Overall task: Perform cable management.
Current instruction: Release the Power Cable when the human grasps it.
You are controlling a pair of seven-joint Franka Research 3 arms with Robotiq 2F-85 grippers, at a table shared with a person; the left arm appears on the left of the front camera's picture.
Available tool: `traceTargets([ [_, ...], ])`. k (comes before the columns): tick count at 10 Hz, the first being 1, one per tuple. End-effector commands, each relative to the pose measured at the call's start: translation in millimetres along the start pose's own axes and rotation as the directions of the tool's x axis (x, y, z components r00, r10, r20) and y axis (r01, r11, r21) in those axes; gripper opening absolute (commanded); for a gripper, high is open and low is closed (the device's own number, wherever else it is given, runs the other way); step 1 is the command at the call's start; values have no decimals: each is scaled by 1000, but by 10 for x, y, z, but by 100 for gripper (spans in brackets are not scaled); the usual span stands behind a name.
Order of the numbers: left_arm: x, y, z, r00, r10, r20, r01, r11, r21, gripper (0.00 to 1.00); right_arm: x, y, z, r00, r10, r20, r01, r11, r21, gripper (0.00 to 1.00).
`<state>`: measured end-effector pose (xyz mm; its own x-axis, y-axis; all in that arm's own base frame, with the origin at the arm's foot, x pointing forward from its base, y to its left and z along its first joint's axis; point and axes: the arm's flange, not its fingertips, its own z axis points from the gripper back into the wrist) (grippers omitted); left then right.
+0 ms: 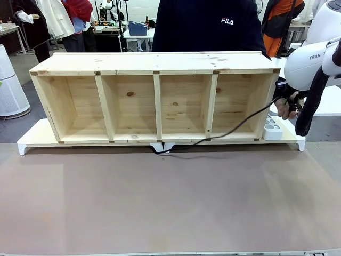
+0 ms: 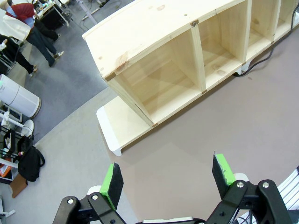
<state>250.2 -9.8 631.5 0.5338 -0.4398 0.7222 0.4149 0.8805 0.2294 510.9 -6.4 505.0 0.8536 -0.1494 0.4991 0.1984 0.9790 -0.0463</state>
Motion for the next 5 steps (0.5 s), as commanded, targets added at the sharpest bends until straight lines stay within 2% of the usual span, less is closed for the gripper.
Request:
traceTargets([
  [1, 13, 2, -16, 1000, 17, 8, -17, 1000, 2, 100, 23, 17, 44, 1000, -16, -10, 16, 1000, 2, 56],
  [5, 13, 2, -16, 1000, 17, 8, -17, 1000, 2, 100, 45, 9, 83, 1000, -14, -2, 14, 1000, 9, 96],
])
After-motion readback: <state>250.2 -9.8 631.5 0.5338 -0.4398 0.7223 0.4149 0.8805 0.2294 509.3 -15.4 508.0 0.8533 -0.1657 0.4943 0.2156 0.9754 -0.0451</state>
